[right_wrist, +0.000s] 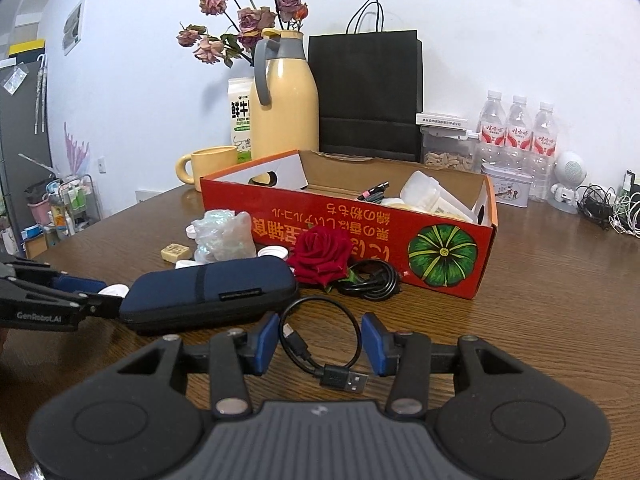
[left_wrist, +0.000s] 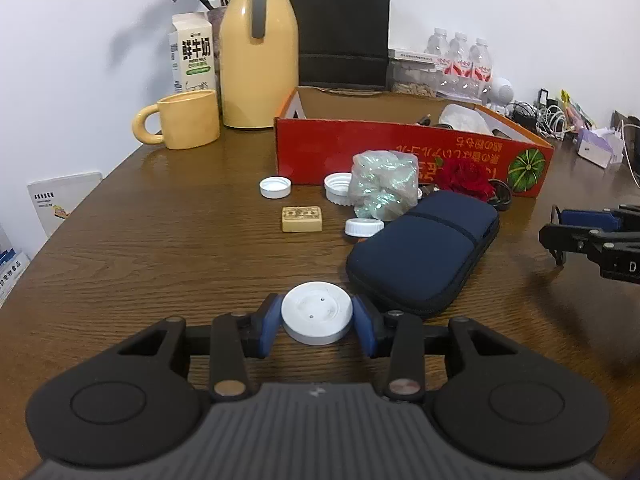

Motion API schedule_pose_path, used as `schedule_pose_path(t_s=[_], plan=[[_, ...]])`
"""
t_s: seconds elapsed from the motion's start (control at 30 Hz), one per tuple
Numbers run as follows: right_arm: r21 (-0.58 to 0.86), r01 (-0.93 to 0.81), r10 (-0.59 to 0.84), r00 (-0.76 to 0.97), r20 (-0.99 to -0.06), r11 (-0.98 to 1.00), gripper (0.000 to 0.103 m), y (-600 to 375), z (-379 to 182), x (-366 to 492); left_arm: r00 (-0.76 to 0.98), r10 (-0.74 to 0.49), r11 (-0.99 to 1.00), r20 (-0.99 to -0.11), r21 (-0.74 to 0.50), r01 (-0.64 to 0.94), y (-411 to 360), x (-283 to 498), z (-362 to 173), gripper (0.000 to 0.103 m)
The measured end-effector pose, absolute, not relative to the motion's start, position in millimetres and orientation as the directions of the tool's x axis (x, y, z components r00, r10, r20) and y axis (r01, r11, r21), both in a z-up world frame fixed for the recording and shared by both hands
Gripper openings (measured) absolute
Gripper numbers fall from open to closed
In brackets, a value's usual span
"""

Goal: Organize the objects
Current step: 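Grasp the large white cap with the left tool while the right tool grasps the black USB cable, then drop the white cap into the box with the left tool while the right tool drops the cable in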

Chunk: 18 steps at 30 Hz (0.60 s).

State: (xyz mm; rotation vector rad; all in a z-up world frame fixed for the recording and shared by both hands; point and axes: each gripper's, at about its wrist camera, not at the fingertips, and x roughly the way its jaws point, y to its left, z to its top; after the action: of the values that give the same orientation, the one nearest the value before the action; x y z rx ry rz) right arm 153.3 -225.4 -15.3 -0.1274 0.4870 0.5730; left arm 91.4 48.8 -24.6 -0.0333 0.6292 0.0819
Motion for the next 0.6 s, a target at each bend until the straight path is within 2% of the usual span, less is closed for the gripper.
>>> schedule_pose_path(t_s=[0.6], plan=[[0.009, -0.552, 0.507, 0.758, -0.41, 0.834, 0.044, -225, -1, 148, 0.87, 0.09, 0.995, -0.485, 0.002, -0.102, 48, 98, 16, 0.04]])
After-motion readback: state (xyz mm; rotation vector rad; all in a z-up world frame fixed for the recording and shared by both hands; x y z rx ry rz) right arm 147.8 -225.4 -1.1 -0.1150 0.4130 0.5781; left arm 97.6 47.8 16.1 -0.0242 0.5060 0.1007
